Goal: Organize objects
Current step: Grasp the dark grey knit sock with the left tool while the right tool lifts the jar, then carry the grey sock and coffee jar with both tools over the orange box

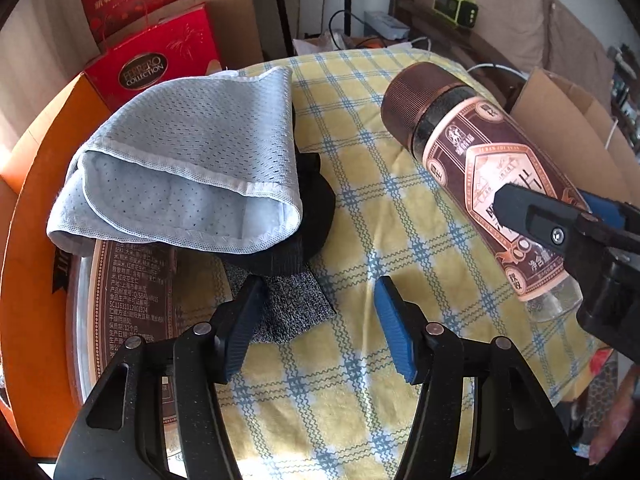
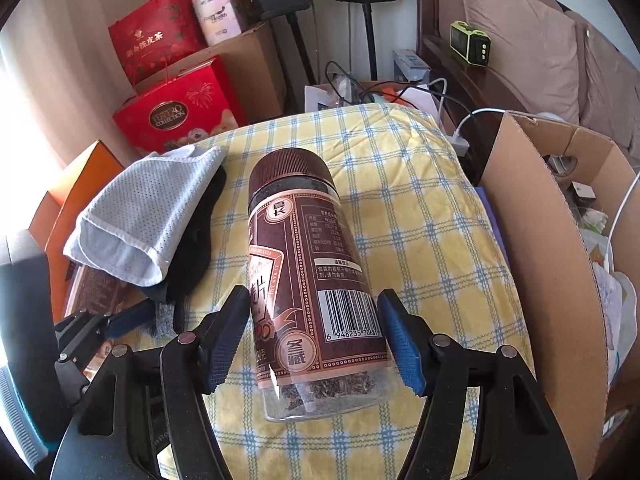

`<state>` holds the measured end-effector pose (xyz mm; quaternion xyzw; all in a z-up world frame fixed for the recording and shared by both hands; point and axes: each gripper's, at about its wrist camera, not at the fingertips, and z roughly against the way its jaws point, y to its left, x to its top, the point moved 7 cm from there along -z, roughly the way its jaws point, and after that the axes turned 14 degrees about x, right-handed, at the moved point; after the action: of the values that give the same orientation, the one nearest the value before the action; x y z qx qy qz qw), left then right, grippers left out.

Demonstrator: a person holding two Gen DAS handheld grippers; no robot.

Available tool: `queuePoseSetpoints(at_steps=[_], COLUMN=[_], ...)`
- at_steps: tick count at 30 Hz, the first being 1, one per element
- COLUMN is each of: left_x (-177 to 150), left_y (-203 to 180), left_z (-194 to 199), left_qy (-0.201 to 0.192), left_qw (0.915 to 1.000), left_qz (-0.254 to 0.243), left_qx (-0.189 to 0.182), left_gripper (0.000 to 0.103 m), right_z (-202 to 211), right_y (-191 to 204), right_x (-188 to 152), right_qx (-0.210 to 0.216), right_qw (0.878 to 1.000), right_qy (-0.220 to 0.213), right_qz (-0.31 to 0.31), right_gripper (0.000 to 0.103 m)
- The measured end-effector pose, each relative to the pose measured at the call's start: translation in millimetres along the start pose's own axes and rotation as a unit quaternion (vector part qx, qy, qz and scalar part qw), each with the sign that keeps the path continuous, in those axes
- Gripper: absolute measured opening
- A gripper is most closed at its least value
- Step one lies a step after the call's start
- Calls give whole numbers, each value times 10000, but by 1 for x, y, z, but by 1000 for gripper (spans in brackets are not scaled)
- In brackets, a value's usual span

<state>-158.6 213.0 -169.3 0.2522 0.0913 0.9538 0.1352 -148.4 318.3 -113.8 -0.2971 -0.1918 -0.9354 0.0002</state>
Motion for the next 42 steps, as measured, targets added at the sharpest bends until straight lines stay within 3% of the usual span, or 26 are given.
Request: queuePoseSetpoints(at_steps=[2, 4, 6, 14, 28, 36, 38, 40, 42], left_x=[1, 1, 2, 8, 42, 38, 36, 34, 30], left_y=[5, 9, 13, 31, 72, 79, 80, 79, 78], left_z=[-2, -4, -4, 34, 132, 136, 137, 138, 140], left_qy=[-86, -144, -137, -382, -874, -784, -783, -770, -763], left_qw=[9999, 9996, 9997, 9984, 9850, 9814, 9812, 9809, 9803], left_qz=[47, 11, 28, 222, 631, 717, 720, 684, 641], left_qx=[117, 240, 186, -348, -1348, -1598, -1611, -1652, -1708], left_gripper=[37, 16, 10, 9, 9, 9, 9, 9, 9], right_z=[-1, -2, -2, 16, 57, 41, 33, 28, 25], right_y=[-1, -1, -1, 12, 31, 27, 22, 18, 16], right_x=[-3, -5, -6, 3, 19, -15, -23, -27, -27], right_qx=[4, 7, 4, 78, 188, 192, 162, 203, 190], right_qw=[10000, 10000, 10000, 9996, 9976, 9997, 9998, 9997, 9997], right_qy=[22, 39, 6, -257, -641, -116, 34, 120, 168], right_qz=[-9, -21, -26, 95, 194, 101, 58, -20, -55], right_gripper=[68, 68, 67, 66, 59, 56, 50, 53, 63])
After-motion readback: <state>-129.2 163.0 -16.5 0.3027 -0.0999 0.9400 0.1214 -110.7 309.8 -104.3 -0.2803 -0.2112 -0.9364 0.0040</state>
